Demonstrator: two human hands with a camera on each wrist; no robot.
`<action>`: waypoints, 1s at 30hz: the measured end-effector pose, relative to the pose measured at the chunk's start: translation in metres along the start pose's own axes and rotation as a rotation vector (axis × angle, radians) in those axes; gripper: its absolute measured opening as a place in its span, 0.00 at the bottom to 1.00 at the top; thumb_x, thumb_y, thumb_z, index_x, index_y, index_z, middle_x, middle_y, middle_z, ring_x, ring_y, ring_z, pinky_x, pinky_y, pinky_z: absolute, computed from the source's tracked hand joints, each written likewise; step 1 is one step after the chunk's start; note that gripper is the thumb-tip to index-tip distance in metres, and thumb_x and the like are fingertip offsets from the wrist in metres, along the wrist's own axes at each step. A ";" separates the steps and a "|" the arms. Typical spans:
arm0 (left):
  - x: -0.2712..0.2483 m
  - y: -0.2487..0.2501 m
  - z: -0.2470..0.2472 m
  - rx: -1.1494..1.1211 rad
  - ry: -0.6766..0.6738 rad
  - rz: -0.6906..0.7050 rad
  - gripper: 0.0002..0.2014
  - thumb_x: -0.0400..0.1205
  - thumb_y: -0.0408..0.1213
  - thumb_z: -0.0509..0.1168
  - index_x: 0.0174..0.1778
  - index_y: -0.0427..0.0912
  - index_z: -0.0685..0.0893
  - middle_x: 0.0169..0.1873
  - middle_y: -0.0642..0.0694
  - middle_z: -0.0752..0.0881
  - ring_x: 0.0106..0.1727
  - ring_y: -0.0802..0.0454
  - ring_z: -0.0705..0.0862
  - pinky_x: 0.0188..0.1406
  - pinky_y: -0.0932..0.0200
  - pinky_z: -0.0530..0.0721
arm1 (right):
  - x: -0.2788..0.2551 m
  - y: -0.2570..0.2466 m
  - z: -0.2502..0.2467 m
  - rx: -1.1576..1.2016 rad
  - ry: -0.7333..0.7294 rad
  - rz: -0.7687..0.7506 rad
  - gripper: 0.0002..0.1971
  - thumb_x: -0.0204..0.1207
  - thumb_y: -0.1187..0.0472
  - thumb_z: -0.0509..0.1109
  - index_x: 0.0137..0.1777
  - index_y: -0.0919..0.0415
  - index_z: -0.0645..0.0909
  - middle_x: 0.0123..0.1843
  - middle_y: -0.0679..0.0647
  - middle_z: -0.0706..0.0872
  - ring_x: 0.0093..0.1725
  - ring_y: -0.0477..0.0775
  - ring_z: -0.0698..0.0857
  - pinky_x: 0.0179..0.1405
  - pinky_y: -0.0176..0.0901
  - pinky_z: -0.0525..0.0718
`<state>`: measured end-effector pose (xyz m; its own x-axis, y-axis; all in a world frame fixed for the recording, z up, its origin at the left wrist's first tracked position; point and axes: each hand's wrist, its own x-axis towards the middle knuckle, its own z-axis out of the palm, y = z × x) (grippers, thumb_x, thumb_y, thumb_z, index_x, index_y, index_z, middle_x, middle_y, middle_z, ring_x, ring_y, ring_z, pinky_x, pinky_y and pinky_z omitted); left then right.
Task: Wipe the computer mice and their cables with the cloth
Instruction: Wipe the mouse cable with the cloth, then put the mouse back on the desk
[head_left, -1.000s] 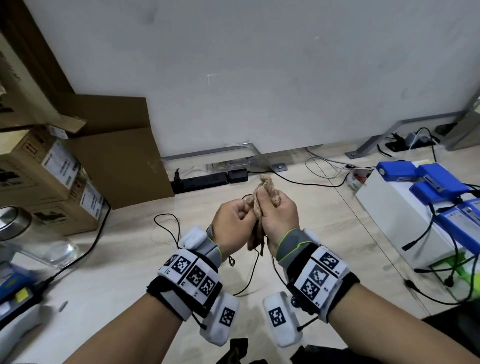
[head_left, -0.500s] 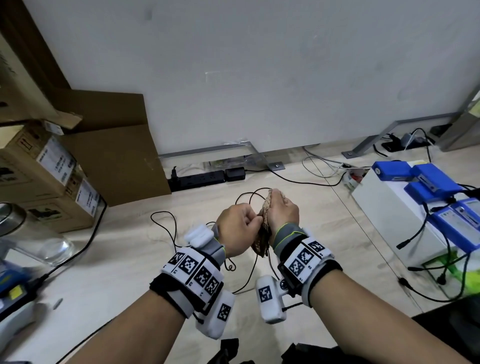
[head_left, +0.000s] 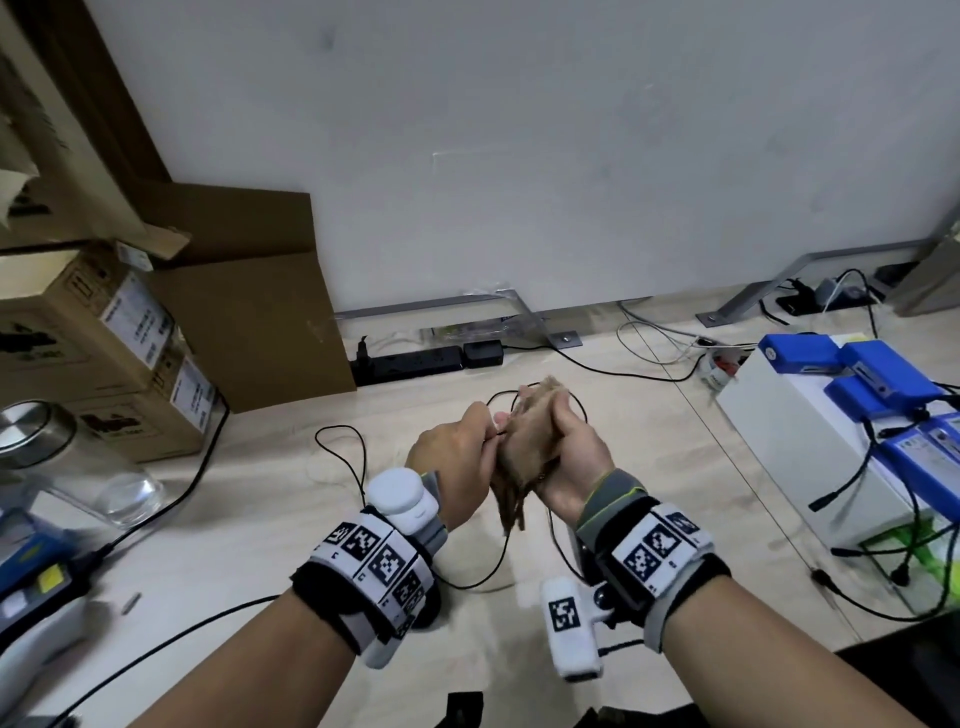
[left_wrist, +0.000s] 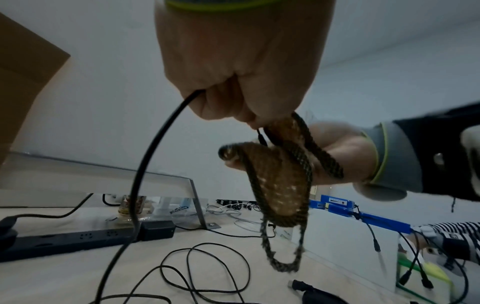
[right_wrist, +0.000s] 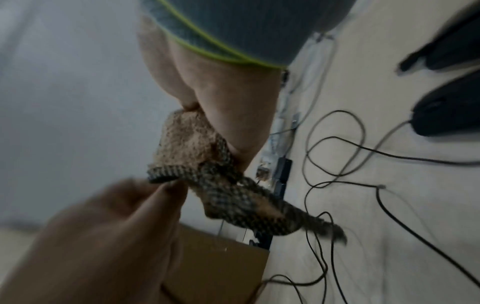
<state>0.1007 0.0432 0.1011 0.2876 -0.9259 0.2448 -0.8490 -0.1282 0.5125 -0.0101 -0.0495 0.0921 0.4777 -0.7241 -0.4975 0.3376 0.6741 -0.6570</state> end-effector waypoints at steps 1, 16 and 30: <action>0.000 0.000 0.000 -0.008 -0.003 0.002 0.10 0.81 0.45 0.54 0.47 0.42 0.74 0.31 0.42 0.85 0.33 0.36 0.80 0.31 0.48 0.77 | -0.001 0.007 0.004 -0.080 0.003 -0.036 0.20 0.82 0.45 0.63 0.62 0.59 0.80 0.50 0.60 0.85 0.50 0.59 0.84 0.56 0.54 0.84; -0.032 -0.049 0.002 -0.084 -0.143 -0.097 0.05 0.82 0.38 0.65 0.43 0.41 0.78 0.30 0.49 0.83 0.34 0.45 0.79 0.34 0.55 0.71 | 0.007 0.021 -0.014 -0.680 0.373 -0.317 0.14 0.79 0.58 0.63 0.32 0.60 0.75 0.21 0.58 0.78 0.14 0.53 0.69 0.16 0.38 0.69; -0.099 -0.141 0.093 -0.063 -0.497 -0.654 0.35 0.66 0.59 0.77 0.63 0.54 0.70 0.55 0.48 0.67 0.57 0.40 0.80 0.56 0.45 0.83 | 0.000 0.024 -0.164 -1.620 0.563 -0.041 0.22 0.75 0.47 0.69 0.68 0.48 0.77 0.63 0.59 0.86 0.61 0.66 0.83 0.60 0.47 0.81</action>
<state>0.1512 0.1199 -0.0722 0.4727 -0.7224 -0.5046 -0.5478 -0.6895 0.4739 -0.1351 -0.0570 -0.0164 0.0481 -0.9329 -0.3570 -0.9303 0.0883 -0.3560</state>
